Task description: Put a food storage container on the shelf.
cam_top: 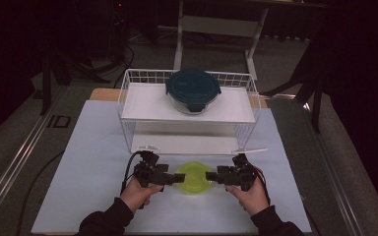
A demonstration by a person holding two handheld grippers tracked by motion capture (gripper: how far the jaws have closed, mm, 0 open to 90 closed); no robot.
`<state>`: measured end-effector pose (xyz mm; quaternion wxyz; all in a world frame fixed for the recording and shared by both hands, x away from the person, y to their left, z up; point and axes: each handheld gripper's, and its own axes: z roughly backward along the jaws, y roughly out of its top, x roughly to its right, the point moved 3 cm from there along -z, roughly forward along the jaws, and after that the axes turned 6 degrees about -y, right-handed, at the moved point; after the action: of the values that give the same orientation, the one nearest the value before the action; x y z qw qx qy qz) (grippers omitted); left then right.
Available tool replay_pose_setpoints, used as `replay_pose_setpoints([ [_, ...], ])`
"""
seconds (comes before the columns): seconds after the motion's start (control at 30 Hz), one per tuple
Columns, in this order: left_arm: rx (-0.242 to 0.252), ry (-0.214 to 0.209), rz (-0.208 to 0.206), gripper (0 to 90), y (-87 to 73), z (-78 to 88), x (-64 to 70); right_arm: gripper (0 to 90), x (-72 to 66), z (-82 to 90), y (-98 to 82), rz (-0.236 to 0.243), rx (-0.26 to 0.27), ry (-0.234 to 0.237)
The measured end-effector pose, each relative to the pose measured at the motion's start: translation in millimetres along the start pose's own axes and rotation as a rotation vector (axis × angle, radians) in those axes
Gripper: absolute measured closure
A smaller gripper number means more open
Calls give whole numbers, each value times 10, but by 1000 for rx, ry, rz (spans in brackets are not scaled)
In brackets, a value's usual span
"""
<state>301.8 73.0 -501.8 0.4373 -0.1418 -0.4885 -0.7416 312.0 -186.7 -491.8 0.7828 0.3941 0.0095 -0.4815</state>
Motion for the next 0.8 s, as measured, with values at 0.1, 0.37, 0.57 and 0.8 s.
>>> replay_pose_setpoints([
  [0.1, -27, -16, 91, 147, -24, -30, -63, 389, 46, -45, -14, -46, -30, 0],
  [0.37, -58, -21, 193, 405, -65, -88, -147, 575, 137, -88, -34, -151, -74, 38],
  [0.57, -73, -40, 207, 586, -81, -113, -154, 644, 191, -127, -61, -244, -113, 85],
  [0.8, -75, -76, 223, 707, -100, -115, -170, 748, 188, -157, -84, -299, -142, 141],
])
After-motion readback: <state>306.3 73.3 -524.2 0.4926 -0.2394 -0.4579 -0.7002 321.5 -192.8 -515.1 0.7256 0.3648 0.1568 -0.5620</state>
